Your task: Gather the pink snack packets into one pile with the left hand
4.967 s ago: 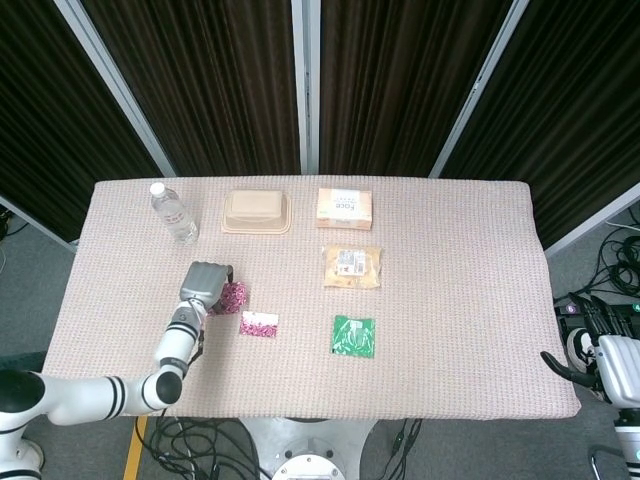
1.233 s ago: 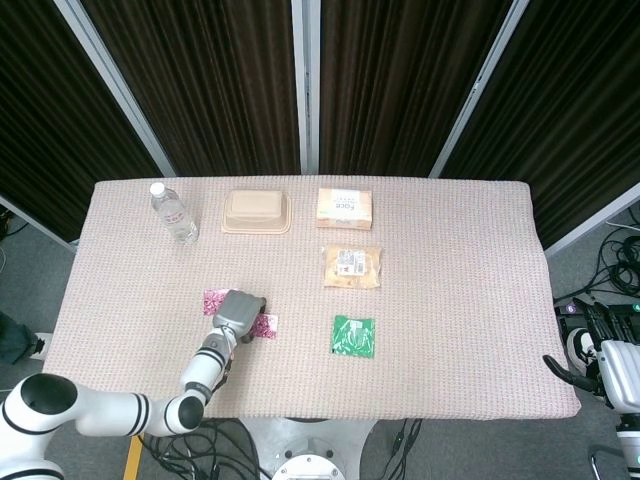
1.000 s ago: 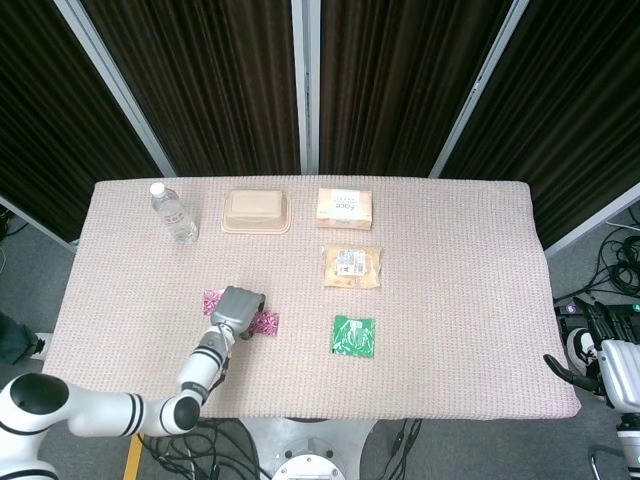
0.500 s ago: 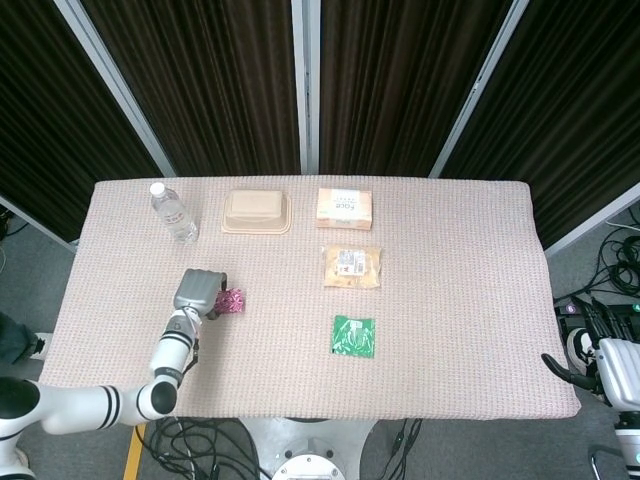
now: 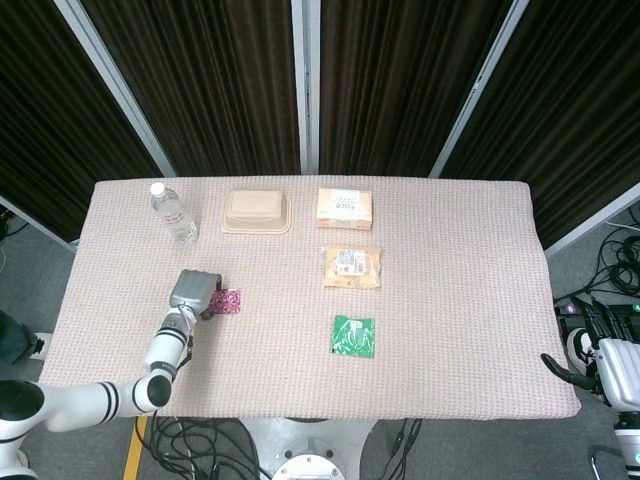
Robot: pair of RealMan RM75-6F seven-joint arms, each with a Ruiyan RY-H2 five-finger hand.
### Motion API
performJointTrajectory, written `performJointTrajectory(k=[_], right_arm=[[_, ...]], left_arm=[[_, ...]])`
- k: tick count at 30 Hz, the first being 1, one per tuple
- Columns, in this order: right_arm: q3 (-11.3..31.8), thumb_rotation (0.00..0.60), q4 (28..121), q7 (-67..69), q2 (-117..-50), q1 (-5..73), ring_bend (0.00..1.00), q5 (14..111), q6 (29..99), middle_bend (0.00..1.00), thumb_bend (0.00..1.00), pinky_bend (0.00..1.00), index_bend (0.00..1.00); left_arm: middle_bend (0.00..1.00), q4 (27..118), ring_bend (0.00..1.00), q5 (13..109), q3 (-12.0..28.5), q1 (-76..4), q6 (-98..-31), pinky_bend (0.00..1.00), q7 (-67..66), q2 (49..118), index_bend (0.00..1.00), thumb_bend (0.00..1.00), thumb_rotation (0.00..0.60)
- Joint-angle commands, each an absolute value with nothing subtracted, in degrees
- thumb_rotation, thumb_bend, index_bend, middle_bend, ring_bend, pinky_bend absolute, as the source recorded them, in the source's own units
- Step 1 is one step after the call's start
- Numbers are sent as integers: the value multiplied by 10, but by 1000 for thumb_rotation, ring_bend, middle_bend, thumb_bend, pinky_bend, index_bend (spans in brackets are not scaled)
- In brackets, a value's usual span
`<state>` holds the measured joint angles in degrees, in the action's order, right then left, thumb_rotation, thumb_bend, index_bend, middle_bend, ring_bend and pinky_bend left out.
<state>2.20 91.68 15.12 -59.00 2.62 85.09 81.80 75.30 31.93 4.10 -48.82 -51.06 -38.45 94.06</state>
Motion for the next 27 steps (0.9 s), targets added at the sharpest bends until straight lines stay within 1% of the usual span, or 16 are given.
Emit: performJointTrajectory(k=[1,11,15,27], right_arm=[[22,84,917,150,-590,27,0,851,817,112,90,81,45],[22,87,917,150,-590,26,0,848,816,113,88,81,45],[22,96,917,150,-590,26,0,847,816,113,86,80,45],[22,90,917,150,-589,25,1,846,814,118,89,82,45]], left_arm=[[837,749,862,320,43,-491,-507,865,-386,942,457,249,600],[836,738,862,310,46,-496,-496,864,-390,947,427,250,600],[836,738,861,309,45,-497,-496,864,-393,949,424,249,600],[835,737,862,300,44,-498,-497,864,-397,952,396,248,600]])
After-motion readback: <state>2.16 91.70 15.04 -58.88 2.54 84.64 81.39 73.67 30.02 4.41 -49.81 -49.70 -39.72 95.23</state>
